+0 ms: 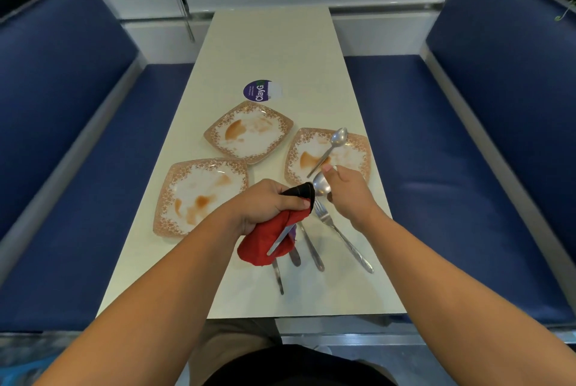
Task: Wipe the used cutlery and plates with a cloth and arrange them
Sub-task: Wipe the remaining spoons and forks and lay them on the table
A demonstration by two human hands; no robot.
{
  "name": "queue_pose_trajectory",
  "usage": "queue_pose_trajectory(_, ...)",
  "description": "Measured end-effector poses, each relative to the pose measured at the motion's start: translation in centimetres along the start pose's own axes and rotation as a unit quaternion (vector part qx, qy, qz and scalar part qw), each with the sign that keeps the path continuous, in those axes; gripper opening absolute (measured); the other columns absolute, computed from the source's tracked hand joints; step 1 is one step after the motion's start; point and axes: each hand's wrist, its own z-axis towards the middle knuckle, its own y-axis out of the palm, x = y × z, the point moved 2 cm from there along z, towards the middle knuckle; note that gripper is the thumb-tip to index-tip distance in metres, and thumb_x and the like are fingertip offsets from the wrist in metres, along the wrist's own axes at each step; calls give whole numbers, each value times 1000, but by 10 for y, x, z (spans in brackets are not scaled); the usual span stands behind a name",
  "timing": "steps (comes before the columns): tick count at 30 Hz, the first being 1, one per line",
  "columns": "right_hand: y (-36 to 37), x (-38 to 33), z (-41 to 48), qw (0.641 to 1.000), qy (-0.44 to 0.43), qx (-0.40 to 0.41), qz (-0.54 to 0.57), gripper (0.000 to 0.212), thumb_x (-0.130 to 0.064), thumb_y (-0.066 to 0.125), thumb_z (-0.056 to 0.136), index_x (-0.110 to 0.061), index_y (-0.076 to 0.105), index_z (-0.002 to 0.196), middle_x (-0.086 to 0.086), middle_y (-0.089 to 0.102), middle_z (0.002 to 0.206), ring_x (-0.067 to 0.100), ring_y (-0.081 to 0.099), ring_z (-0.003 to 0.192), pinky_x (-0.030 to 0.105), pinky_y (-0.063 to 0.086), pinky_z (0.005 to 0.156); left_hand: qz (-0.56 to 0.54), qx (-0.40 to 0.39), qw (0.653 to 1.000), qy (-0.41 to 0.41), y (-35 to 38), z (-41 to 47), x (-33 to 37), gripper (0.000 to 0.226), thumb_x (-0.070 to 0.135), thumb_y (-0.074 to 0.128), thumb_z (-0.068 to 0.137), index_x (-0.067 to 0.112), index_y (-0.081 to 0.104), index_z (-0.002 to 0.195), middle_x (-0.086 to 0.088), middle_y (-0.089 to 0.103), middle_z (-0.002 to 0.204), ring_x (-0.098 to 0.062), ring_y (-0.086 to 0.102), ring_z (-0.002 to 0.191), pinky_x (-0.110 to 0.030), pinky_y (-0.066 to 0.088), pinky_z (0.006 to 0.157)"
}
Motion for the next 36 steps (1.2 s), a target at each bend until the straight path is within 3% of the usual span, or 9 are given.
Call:
queue_pose_trajectory(7, -20, -1, 3, 995, -27, 70, -66, 48, -36, 38, 106, -17, 35, 63, -2, 38, 61, 14, 35, 59, 32, 30, 60, 53, -16, 998, -32, -16, -4, -12, 20, 12, 81, 81, -1, 69, 92, -29, 70, 84, -38, 67, 74, -53, 60, 75)
queue_pose_trajectory(9, -24, 5, 1, 991, -17, 101, -81, 49, -34, 39, 106, -17, 33, 60, -2, 37, 59, 13, 33, 57, 31, 29, 58, 85, 20, 996, -12, -26, -8, -10, 10, 9, 79, 83, 6, 73, 90, -27, 72, 85, -38, 69, 71, -56, 60, 72)
queue_pose_trajectory(11, -22, 10, -3, 987, -19, 123, -99, 51, -31, 40, 106, -17, 31, 58, -3, 35, 56, 13, 30, 54, 30, 27, 54, 115, 86, 989, 24, -35, -8, -6, 19, 20, 77, 88, 14, 70, 104, -18, 73, 94, -34, 72, 76, -46, 62, 68)
queue_pose_trajectory(14, -12, 16, -9, 981, -27, 154, -118, 51, -29, 41, 106, -18, 32, 57, -4, 37, 53, 13, 32, 52, 30, 26, 53, 161, 230, 955, 99, -40, -4, 4, 35, 45, 69, 91, 26, 54, 116, -1, 64, 98, -23, 67, 82, -33, 53, 65)
queue_pose_trajectory(16, -2, 16, -12, 975, -38, 172, -136, 49, -29, 39, 106, -20, 35, 57, -4, 40, 54, 13, 36, 53, 30, 25, 52, 179, 303, 920, 174, -32, -3, 9, 26, 44, 64, 93, 27, 55, 110, 3, 64, 91, -18, 63, 80, -29, 45, 61)
queue_pose_trajectory(21, 18, 2, -17, 960, -86, 207, -168, 40, -30, 38, 106, -16, 58, 74, -8, 52, 59, 11, 47, 57, 31, 33, 54, 270, 314, 865, 283, 23, 1, 3, 16, 35, 65, 93, 29, 68, 107, 11, 62, 96, -11, 59, 87, -24, 43, 73)
queue_pose_trajectory(26, 24, -3, -24, 951, -120, 225, -174, 40, -29, 39, 106, -21, 57, 71, -13, 50, 56, 4, 46, 52, 19, 28, 50, 326, 396, 809, 287, 28, 2, -13, 22, 37, 58, 96, 25, 71, 109, 13, 51, 91, -9, 50, 73, -24, 38, 62)
queue_pose_trajectory(32, 10, 3, -20, 952, -75, 274, -110, 42, -29, 40, 106, -13, 60, 72, -7, 48, 54, 14, 44, 53, 32, 37, 54, 318, 413, 827, 211, 3, 4, -31, 28, 38, 54, 99, 19, 73, 105, 4, 55, 89, -15, 55, 76, -29, 45, 66)
queue_pose_trajectory(36, 23, -4, -22, 957, -98, 240, -129, 42, -28, 39, 106, -15, 64, 75, -6, 55, 58, 14, 49, 55, 31, 37, 57, 300, 381, 822, 299, 30, 1, -6, 20, 34, 60, 96, 23, 74, 106, 9, 50, 87, -10, 52, 72, -26, 43, 63)
